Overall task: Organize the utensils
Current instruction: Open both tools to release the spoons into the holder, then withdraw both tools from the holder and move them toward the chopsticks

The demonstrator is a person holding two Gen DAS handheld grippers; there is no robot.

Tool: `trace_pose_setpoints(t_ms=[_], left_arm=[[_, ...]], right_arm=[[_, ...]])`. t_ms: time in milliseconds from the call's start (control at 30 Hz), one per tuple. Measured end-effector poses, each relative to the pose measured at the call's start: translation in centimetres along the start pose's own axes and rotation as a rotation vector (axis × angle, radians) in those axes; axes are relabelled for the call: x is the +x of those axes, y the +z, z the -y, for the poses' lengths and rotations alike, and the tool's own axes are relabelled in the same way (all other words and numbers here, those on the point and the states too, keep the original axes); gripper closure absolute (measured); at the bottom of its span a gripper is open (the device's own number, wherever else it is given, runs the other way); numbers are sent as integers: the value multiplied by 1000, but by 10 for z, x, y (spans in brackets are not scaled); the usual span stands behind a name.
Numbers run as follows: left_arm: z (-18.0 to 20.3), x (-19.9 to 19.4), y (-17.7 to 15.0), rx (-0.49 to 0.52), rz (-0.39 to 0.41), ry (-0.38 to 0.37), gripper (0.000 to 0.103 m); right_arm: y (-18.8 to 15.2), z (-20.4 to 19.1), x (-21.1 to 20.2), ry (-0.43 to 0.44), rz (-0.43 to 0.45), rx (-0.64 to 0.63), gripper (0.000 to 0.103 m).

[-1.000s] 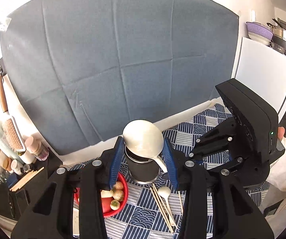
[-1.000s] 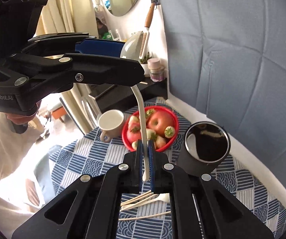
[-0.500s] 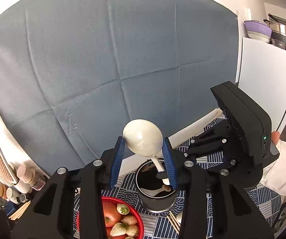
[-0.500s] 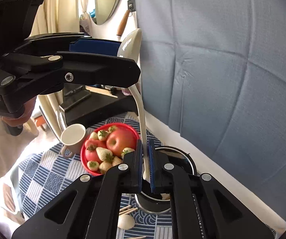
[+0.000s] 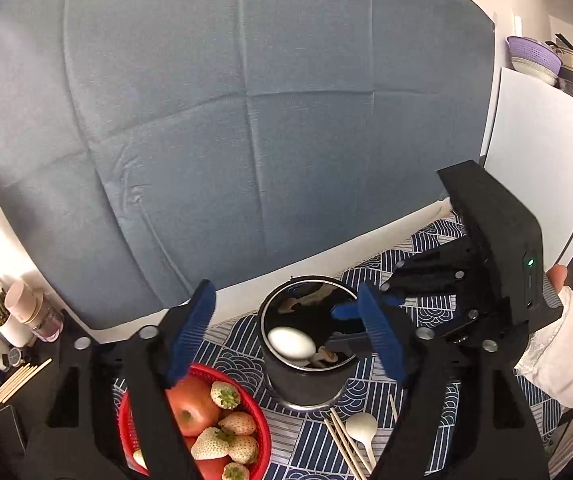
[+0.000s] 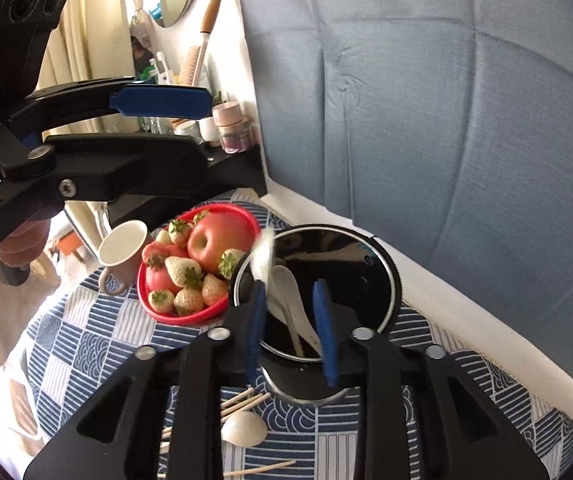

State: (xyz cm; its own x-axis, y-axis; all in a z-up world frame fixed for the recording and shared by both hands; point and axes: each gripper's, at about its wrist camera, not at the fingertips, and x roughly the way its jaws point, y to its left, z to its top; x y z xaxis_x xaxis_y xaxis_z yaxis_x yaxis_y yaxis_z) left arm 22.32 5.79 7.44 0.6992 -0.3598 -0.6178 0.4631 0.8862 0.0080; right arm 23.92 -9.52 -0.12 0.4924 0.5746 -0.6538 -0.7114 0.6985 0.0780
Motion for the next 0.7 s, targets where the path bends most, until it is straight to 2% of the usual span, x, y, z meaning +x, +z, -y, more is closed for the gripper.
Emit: trace_pose_setpoints(t_ms=[33,67,133,233,333,500,700], left_arm=[[-1,-9,3,-7,0,9,25],[-1,-18,6,-13,1,23,16],[-1,-34,11,-25,-12,51,11],[2,-57,15,-43,-27,79,6],[9,-72,14,-54,-59,104,6],[33,-91,1,-21,-101,154,6],[56,-106,-22,-40,-120,163,6]], right_arm=[[4,-1,-11,-12,12,-1,48],[7,-2,-24,-25,27,-2,33],[16,-2,-50,-62,59,14,17],[28,-4,-86,-117,92,21,16],[34,-9,-117,-181,108,16,16],[31,-15,-156,-209,127,10,14],[5,-21,-173,-215,108,8,14]])
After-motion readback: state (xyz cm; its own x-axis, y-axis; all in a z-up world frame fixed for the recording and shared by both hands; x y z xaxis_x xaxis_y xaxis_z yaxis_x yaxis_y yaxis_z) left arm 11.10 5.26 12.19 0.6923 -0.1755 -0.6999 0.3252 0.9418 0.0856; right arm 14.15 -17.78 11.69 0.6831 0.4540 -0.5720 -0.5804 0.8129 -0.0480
